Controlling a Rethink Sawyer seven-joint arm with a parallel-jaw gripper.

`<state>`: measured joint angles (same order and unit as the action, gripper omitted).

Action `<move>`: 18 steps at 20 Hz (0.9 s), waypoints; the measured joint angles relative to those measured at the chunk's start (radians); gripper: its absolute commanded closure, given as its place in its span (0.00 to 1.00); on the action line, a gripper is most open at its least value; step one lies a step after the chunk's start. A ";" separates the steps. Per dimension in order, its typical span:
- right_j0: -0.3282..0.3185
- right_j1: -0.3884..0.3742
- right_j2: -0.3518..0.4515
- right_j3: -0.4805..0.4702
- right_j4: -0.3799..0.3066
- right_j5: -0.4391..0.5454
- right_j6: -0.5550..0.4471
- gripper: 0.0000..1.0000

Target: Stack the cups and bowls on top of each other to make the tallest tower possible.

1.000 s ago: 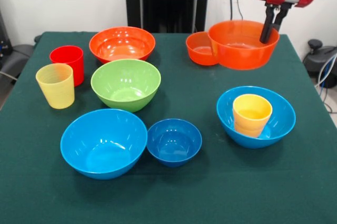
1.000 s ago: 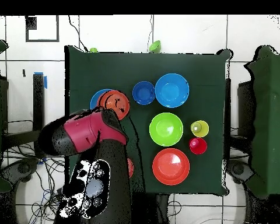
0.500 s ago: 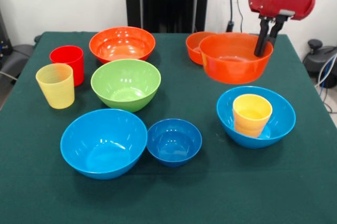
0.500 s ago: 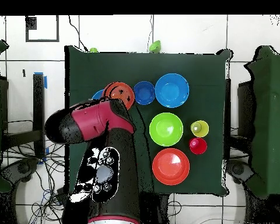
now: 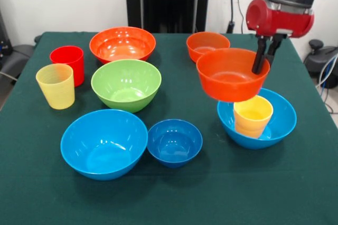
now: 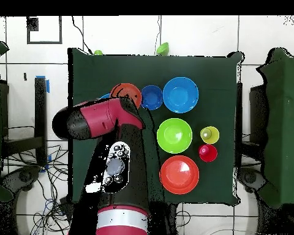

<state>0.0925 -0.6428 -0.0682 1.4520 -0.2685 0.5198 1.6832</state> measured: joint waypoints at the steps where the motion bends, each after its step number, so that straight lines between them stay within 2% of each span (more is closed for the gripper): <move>1: 0.001 0.008 0.000 -0.007 0.003 0.008 0.000 1.00; 6: 0.010 0.048 0.001 -0.038 0.025 0.060 0.000 1.00; 18: 0.031 0.088 0.001 -0.045 0.077 0.122 0.000 1.00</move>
<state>0.1237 -0.5549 -0.0672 1.4072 -0.1914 0.6416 1.6832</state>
